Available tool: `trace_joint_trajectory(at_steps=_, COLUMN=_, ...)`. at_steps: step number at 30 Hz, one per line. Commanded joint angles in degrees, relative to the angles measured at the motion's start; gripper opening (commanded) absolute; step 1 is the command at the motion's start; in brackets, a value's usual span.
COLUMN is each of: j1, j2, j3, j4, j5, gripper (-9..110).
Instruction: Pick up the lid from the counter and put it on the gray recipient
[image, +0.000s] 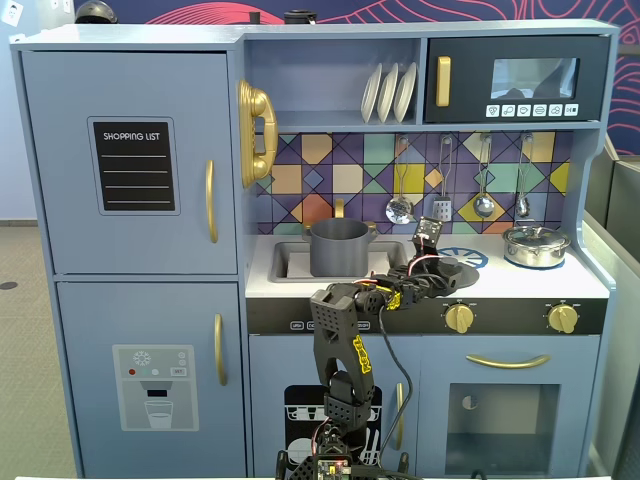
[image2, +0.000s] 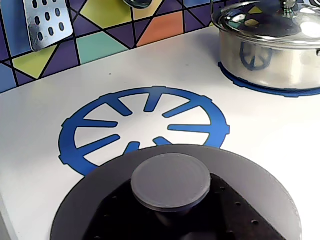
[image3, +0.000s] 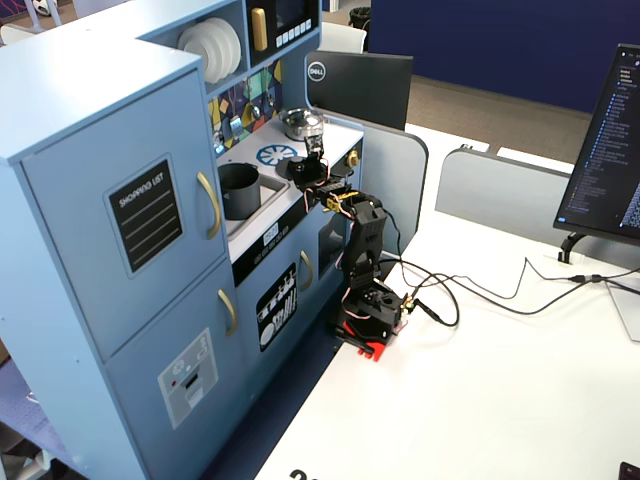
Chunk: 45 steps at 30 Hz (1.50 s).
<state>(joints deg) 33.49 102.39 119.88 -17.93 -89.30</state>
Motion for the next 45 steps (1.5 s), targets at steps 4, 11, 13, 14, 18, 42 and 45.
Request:
trace_joint_trajectory(at_steps=4, j1=-1.49, j2=-0.26, j3=-5.36, j4=-1.76, j5=-0.44, gripper=0)
trace_joint_trajectory(at_steps=11, j1=-3.16, j2=3.16, j3=-12.04, j4=3.16, j5=-1.76, gripper=0)
trace_joint_trajectory(at_steps=13, j1=-3.78, j2=4.66, j3=-13.89, j4=4.66, j5=-2.11, gripper=0)
trace_joint_trajectory(at_steps=14, j1=-4.13, j2=5.45, j3=-14.68, j4=5.45, j5=-2.11, gripper=0)
trace_joint_trajectory(at_steps=18, j1=-5.80, j2=9.32, j3=-17.31, j4=9.23, j5=-2.29, gripper=0)
trace_joint_trajectory(at_steps=42, j1=-27.16, j2=19.34, j3=-18.90, j4=21.53, j5=-2.29, gripper=0)
trace_joint_trajectory(at_steps=45, j1=-28.56, j2=19.07, j3=-17.84, j4=21.36, j5=-2.11, gripper=0)
